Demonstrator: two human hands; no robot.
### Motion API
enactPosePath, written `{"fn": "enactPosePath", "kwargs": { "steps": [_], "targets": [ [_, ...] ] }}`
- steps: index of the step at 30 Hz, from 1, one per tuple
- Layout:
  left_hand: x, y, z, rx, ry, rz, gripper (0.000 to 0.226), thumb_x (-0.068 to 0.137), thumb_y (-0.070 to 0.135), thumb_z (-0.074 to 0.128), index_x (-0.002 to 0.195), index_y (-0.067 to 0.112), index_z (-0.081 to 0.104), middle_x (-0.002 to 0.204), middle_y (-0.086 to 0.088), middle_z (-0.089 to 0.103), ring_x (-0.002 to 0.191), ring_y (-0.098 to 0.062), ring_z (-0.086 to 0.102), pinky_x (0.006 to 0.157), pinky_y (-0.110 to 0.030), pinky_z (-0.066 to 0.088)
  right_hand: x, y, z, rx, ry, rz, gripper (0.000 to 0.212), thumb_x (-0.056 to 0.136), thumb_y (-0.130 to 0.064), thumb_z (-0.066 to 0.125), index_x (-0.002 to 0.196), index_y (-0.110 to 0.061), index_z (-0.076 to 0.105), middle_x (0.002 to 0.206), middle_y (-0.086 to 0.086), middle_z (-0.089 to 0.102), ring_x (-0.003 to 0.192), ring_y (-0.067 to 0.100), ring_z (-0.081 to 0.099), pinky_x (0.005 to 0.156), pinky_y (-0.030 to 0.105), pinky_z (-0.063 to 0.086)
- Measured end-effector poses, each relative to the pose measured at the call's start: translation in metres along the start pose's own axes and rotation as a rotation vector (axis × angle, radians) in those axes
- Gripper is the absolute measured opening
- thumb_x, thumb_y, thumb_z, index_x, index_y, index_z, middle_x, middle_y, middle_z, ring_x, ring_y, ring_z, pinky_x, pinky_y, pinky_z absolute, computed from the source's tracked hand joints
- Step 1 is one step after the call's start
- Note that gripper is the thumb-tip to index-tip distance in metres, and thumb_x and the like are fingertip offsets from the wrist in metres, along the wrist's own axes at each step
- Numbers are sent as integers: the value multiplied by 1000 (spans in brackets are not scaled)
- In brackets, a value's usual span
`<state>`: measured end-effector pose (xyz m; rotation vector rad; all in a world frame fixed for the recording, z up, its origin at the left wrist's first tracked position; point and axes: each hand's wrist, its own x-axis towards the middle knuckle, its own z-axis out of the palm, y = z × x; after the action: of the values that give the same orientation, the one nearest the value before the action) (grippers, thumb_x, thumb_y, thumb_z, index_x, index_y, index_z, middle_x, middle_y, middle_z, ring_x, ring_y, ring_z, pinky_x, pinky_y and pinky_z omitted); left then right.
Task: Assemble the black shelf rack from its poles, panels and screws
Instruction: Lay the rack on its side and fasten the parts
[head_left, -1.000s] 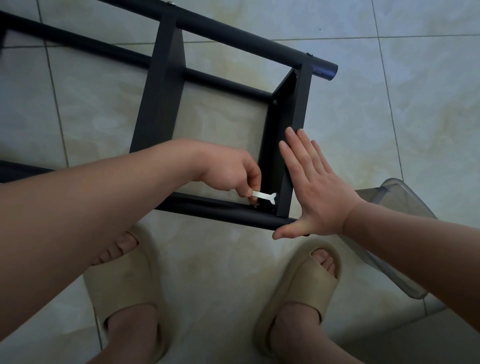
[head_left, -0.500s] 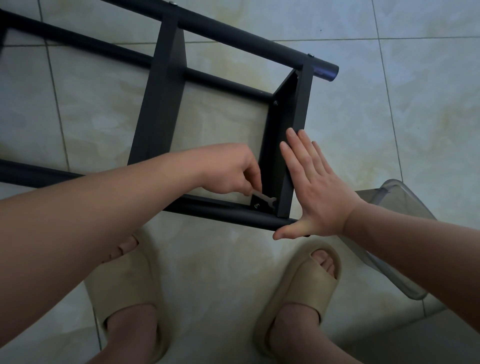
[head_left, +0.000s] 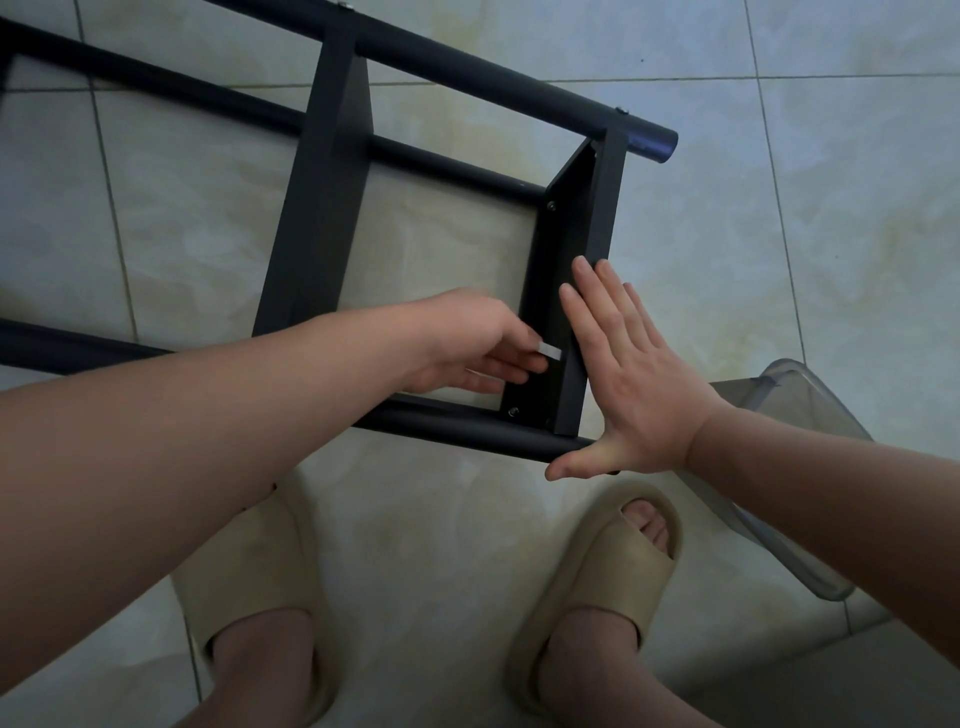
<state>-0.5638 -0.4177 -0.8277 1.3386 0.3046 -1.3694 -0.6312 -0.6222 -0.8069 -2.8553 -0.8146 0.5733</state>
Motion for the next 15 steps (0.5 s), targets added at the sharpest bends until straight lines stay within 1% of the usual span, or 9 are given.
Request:
{"fn": "enactPosePath", "kwargs": {
  "steps": [3,5,7,11,13,15],
  "targets": [
    [2,-1,4,-79,38,21,8,95,16,55,94,16,63,90,-2,79,89,-15,72,80,-31,52,0,0,0,0,-5,4,142,66,-99,41,159,-1,-2,167,20,-10,156,39,-10,124,61,10],
    [3,0,6,-119,71,47,10,94,13,55,87,15,61,87,-4,78,80,-13,73,78,-30,53,0,0,0,0,-3,5,142,66,-99,40,160,-1,-1,168,20,-8,156,39,-10,124,62,10],
    [4,1,7,-126,82,63,12,93,12,55,83,15,61,84,-4,78,77,-13,73,75,-30,53,0,0,0,1,-4,6,142,66,-99,40,160,0,-1,168,20,-8,156,39,-10,124,62,10],
    [6,1,6,-15,150,101,6,92,12,59,86,13,60,79,-3,77,79,-17,72,73,-29,53,0,0,0,-4,-12,7,142,66,-99,41,160,0,-2,168,19,-10,155,38,-11,124,61,9],
    [6,1,5,91,182,138,4,92,12,59,90,11,63,72,0,76,77,-15,71,70,-27,52,0,0,0,-3,-9,6,142,67,-99,39,160,-1,-2,168,19,-10,155,38,-11,124,61,9],
    [4,2,4,187,180,171,6,91,11,61,90,13,66,69,3,75,76,-12,70,71,-26,52,0,0,0,1,-2,3,141,67,-99,39,160,-1,-2,167,19,-10,156,38,-11,124,62,10]
  ]
}}
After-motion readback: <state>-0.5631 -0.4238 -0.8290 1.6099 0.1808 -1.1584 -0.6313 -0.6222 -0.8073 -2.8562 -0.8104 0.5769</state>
